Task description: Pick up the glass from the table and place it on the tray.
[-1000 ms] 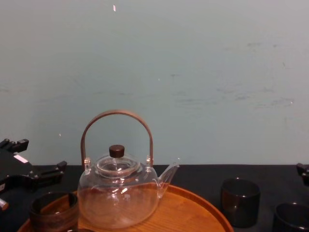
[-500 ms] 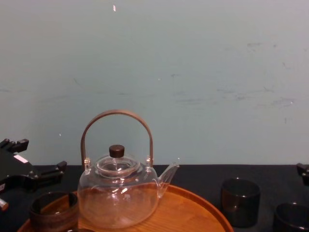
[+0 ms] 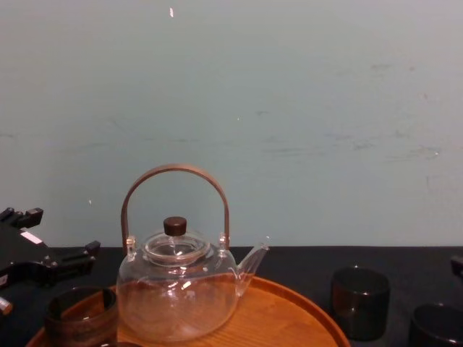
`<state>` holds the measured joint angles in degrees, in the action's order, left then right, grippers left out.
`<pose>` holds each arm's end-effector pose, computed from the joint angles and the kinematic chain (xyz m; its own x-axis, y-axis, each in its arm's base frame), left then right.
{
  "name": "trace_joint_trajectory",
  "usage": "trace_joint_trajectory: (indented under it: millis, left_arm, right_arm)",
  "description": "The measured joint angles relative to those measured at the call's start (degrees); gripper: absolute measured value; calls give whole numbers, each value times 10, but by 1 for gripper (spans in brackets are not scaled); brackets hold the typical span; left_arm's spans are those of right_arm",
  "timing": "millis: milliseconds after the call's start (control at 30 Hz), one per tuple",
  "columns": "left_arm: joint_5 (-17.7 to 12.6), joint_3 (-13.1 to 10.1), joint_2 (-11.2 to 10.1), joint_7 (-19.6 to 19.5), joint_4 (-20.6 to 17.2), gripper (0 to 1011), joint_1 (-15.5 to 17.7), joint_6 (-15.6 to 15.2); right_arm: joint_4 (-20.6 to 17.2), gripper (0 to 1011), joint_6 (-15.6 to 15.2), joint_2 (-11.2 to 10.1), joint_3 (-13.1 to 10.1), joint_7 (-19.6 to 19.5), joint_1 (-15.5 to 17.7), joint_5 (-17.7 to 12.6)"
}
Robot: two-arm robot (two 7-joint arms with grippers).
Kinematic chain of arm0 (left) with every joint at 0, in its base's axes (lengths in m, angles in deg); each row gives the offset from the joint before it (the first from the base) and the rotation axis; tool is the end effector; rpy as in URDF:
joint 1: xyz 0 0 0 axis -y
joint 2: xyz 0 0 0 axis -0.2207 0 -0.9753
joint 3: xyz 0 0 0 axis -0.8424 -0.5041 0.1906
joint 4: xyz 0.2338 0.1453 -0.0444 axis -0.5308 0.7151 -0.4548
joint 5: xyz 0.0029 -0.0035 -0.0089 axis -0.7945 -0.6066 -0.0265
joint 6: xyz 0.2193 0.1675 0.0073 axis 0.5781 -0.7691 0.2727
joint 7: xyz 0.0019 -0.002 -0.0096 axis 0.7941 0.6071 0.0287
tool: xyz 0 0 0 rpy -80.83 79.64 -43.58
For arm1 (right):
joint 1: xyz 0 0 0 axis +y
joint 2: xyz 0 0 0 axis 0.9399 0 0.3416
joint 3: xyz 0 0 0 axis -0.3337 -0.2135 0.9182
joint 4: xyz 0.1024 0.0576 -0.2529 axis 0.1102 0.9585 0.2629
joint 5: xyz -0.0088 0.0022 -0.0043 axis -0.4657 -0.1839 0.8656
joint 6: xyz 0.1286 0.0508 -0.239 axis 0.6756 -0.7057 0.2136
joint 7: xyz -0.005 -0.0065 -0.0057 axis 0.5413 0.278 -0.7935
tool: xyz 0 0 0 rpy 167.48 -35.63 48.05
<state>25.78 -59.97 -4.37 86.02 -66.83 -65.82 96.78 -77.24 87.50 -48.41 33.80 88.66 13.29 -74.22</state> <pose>0.3252 0.0849 -0.2869 0.2923 0.8803 0.3736 -0.9553 0.2873 0.0703 0.3070 -0.0910 -0.2833 0.3502 -0.8807 0.3189 0.9365 0.3354 -0.1021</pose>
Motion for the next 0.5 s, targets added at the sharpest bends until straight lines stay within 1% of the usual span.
trace_joint_trajectory:
  millis: [167,267,333,433,500]
  left_arm:
    - [0,0,0,0,0,1001,0,0]
    - [0,0,0,0,0,1001,0,0]
    - [0,0,0,0,0,1001,0,0]
    - [0,0,0,0,0,1001,0,0]
    - [0,0,0,0,0,1001,0,0]
  right_arm:
    - [-28,1003,-13,-3,-6,3,20,-2]
    - [-56,1002,-23,-7,-9,3,40,0]
    - [-61,1002,-25,-7,-9,3,43,2]
    - [-89,1002,-36,-11,-12,2,64,6]
    - [-98,1002,-39,-11,-13,2,72,7]
